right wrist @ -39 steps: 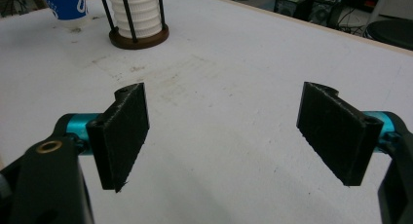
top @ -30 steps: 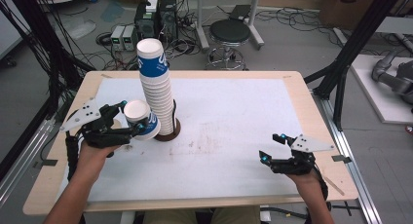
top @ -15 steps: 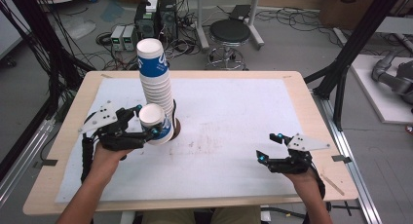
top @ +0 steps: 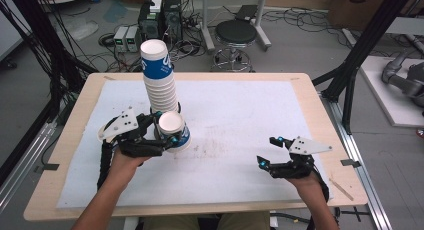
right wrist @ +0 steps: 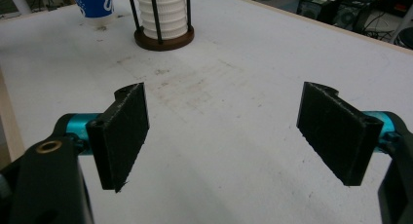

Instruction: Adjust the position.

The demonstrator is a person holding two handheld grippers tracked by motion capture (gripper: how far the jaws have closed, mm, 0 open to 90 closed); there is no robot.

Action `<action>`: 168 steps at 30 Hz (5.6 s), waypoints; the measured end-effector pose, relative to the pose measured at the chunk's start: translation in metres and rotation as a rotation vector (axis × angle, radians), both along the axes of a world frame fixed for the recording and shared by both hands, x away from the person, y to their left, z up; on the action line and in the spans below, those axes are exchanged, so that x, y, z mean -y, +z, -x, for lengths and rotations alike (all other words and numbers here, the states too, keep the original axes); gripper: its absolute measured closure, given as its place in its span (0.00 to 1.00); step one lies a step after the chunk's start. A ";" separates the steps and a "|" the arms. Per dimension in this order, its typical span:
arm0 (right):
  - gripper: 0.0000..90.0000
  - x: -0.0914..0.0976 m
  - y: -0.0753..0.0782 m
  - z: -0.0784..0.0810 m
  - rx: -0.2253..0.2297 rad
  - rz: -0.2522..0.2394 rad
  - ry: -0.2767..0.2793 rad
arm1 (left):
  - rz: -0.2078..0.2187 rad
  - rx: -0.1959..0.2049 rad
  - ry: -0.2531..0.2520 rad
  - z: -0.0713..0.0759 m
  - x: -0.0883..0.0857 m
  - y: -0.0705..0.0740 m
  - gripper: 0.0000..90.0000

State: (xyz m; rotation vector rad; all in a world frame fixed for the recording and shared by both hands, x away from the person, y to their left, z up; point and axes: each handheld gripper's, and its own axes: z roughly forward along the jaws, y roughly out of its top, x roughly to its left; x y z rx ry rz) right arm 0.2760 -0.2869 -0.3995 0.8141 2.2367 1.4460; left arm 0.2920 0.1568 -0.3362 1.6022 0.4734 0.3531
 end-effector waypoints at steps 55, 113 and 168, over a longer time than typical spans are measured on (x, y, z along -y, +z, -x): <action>0.22 -0.093 0.010 -0.014 0.001 -0.119 0.425 | -0.019 -0.038 -0.322 -0.006 0.078 -0.026 0.32; 0.34 -0.083 0.029 -0.020 0.010 0.150 0.471 | -0.170 -0.123 -0.331 -0.006 0.067 -0.005 0.17; 0.23 -0.101 0.054 -0.022 0.020 0.327 0.534 | -0.394 -0.177 -0.424 -0.017 0.093 -0.005 0.34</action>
